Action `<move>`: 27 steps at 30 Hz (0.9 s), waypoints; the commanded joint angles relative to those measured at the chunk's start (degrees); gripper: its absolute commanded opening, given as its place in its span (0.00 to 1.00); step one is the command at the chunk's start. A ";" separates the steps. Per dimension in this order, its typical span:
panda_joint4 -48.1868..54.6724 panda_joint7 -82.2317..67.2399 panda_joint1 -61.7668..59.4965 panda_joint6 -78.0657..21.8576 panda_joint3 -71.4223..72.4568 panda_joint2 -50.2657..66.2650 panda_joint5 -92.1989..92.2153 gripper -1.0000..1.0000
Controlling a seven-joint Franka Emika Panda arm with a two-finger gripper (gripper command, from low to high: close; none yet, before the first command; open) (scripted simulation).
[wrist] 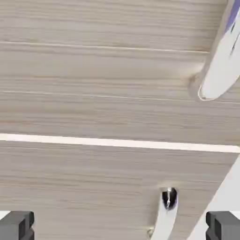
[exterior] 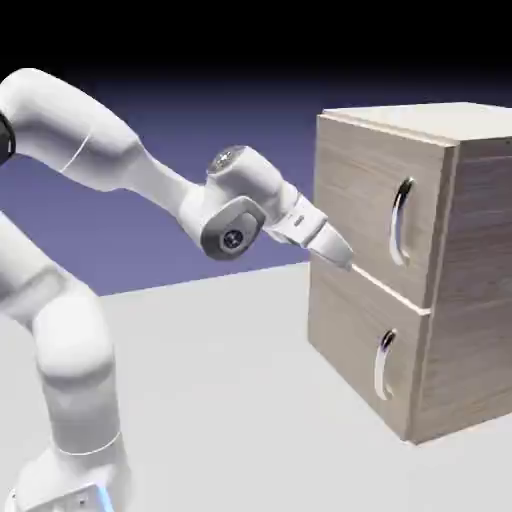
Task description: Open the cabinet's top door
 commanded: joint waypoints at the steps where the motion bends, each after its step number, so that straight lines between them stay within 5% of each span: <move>1: 0.23 1.69 0.90 -0.32 -1.01 -0.50 -2.50 1.00; 27: 6.25 45.56 24.31 -8.58 -27.33 -13.36 -67.28 1.00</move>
